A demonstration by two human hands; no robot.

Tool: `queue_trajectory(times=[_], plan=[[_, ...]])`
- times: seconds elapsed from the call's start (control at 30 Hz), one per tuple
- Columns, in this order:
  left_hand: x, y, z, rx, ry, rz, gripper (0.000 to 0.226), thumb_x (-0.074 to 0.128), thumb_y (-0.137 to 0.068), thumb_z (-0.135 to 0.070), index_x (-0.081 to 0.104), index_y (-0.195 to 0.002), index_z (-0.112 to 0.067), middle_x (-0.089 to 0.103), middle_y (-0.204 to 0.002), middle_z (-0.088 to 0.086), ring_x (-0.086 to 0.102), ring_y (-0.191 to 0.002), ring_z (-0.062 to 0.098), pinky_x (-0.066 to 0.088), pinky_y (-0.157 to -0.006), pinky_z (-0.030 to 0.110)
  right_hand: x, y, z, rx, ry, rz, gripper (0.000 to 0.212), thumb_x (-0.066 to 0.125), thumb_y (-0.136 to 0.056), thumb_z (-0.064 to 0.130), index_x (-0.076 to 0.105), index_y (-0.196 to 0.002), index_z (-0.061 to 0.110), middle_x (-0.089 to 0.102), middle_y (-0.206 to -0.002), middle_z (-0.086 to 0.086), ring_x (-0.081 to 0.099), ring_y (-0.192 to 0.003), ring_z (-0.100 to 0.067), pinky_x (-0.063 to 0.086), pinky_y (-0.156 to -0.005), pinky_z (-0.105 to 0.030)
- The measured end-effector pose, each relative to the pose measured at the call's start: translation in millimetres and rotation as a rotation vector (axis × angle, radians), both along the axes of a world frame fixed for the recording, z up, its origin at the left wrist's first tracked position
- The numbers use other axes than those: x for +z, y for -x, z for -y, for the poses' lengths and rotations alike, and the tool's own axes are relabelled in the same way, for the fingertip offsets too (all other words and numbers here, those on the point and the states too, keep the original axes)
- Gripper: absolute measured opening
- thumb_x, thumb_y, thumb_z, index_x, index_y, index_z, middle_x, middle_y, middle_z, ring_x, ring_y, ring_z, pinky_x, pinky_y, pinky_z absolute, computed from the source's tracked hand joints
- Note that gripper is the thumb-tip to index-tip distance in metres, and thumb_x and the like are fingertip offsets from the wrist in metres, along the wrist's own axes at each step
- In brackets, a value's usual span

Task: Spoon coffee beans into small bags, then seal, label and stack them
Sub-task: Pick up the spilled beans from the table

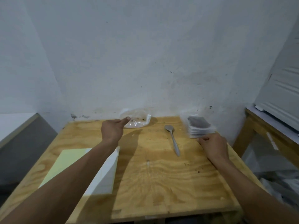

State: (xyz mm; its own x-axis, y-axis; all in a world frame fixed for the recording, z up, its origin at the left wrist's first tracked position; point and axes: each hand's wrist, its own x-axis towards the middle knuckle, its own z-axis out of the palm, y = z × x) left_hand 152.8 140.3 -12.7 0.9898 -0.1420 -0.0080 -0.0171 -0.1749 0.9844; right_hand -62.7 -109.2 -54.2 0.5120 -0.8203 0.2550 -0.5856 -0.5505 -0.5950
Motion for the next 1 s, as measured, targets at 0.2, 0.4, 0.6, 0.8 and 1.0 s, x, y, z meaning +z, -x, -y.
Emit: queue_trajectory(times=[0.2,0.4,0.6,0.8,1.0], plan=[[-3,-12,-11,0.016,-0.103,0.187,0.041,0.083,-0.079,-0.042,0.080,-0.106,-0.011,0.077,-0.110,0.005,0.069,-0.106,0.015,0.050,-0.093,0.028,21,-15,-19,-0.030,-0.756,0.384,0.027,0.068,-0.082,0.015,0.052,-0.061,0.014,0.045,-0.055,-0.004,0.036,-0.043,-0.016,0.029,-0.043,-0.026],[-13,-34,-7,0.030,-0.393,0.356,0.057,0.079,-0.080,-0.051,0.074,-0.120,-0.010,0.075,-0.115,0.012,0.070,-0.111,0.023,0.051,-0.090,0.030,46,-51,-52,0.126,-1.589,0.636,0.023,0.035,-0.093,0.013,0.050,-0.078,0.004,0.046,-0.064,-0.009,0.031,-0.039,-0.011,0.022,-0.029,-0.016],[-24,-60,-6,-0.027,-0.534,0.384,0.039,0.073,-0.089,-0.037,0.075,-0.119,-0.011,0.075,-0.117,0.010,0.069,-0.110,0.025,0.051,-0.092,0.032,39,-103,-70,0.218,-1.432,0.449,0.034,0.047,-0.099,0.017,0.040,-0.066,0.020,0.040,-0.052,0.001,0.024,-0.029,-0.007,0.017,-0.027,-0.012],[-7,-71,-30,0.075,-0.354,0.340,0.026,0.072,-0.086,-0.027,0.079,-0.101,-0.008,0.076,-0.084,0.012,0.072,-0.083,0.029,0.056,-0.075,0.035,31,-138,-75,0.268,-1.175,0.337,0.033,0.050,-0.102,0.020,0.047,-0.069,0.017,0.035,-0.051,0.004,0.022,-0.034,-0.007,0.015,-0.031,-0.016],[25,-85,-79,0.228,-0.258,0.234,0.010,0.075,-0.083,-0.023,0.077,-0.085,-0.014,0.064,-0.064,-0.004,0.058,-0.058,0.009,0.040,-0.052,0.021,33,-170,-79,0.242,-0.866,0.214,0.026,0.054,-0.101,0.019,0.073,-0.107,0.002,0.058,-0.070,-0.004,0.039,-0.044,-0.012,0.027,-0.043,-0.026]])
